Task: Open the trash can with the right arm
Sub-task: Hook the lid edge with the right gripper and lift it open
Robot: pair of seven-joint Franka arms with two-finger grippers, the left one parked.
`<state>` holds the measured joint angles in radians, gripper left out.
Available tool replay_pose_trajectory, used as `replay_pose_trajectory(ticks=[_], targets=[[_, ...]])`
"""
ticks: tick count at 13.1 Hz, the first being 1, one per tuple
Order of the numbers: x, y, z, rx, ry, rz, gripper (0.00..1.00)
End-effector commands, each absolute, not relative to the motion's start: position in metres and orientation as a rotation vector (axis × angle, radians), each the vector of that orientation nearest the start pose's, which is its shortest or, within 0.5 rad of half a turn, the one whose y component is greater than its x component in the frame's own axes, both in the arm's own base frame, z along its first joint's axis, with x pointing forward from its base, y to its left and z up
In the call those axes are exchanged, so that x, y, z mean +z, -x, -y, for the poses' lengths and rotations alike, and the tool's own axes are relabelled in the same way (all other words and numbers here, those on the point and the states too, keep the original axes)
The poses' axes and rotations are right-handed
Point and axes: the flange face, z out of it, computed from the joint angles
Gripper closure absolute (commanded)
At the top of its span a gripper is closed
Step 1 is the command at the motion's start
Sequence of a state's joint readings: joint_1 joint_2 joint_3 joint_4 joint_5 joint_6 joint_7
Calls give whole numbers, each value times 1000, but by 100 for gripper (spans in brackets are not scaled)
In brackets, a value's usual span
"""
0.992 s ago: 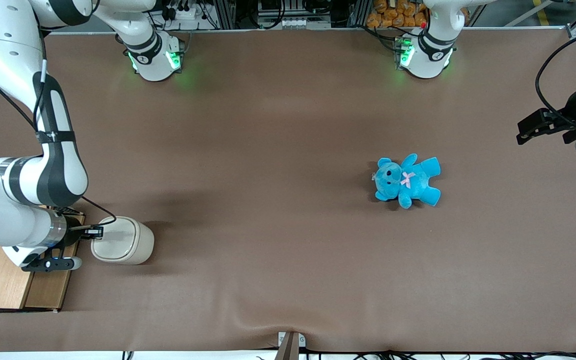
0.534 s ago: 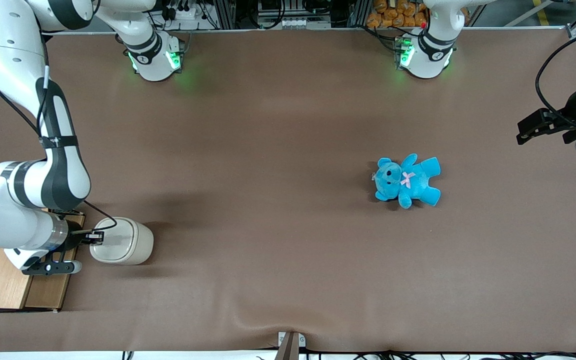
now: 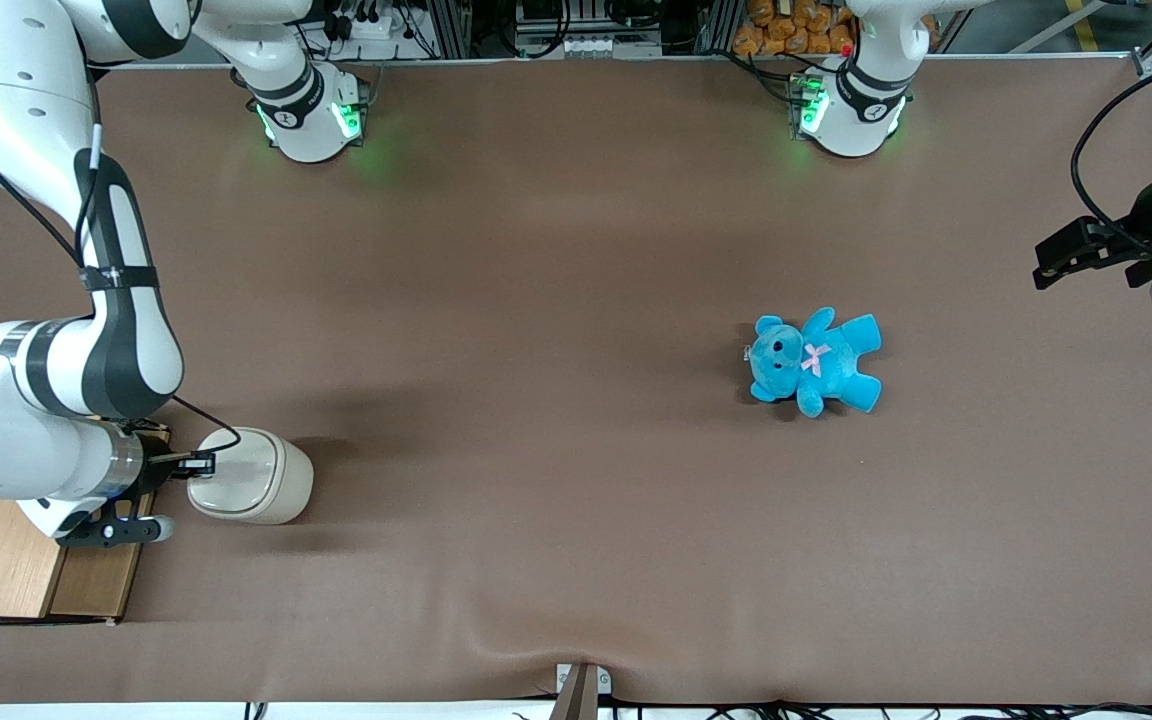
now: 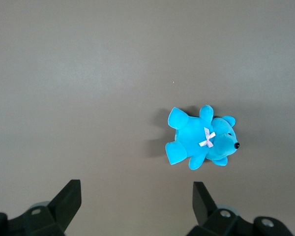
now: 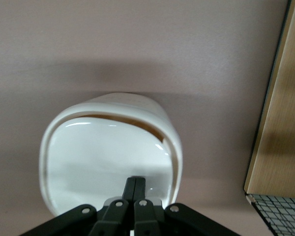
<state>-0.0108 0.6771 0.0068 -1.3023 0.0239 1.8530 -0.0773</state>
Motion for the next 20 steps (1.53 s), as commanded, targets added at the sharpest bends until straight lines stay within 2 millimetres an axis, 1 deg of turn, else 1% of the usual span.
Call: replay_pose_trajectory(ticks=[1, 3, 4, 6, 7, 8, 9, 11, 12, 13, 14, 16, 17, 18, 19, 20], targets=[[353, -723, -3, 216, 3110, 97, 100], [376, -725, -14, 220, 3115, 119, 100], [385, -726, -23, 218, 3120, 143, 100], [403, -727, -32, 208, 3115, 160, 100], [406, -727, -37, 206, 3112, 171, 94], [414, -726, -39, 186, 3108, 174, 81], [421, -726, -40, 170, 3106, 173, 64], [424, -725, -41, 160, 3108, 177, 36], [426, -725, -41, 153, 3108, 176, 0], [432, -725, -37, 143, 3101, 164, 0], [449, -722, -34, 107, 3100, 158, 0], [475, -716, -31, 62, 3124, 159, 0], [481, -712, -25, 84, 3127, 155, 0], [491, -708, -22, 90, 3117, 148, 0], [509, -702, -14, 64, 3110, 136, 0], [521, -699, -6, 39, 3108, 119, 0]])
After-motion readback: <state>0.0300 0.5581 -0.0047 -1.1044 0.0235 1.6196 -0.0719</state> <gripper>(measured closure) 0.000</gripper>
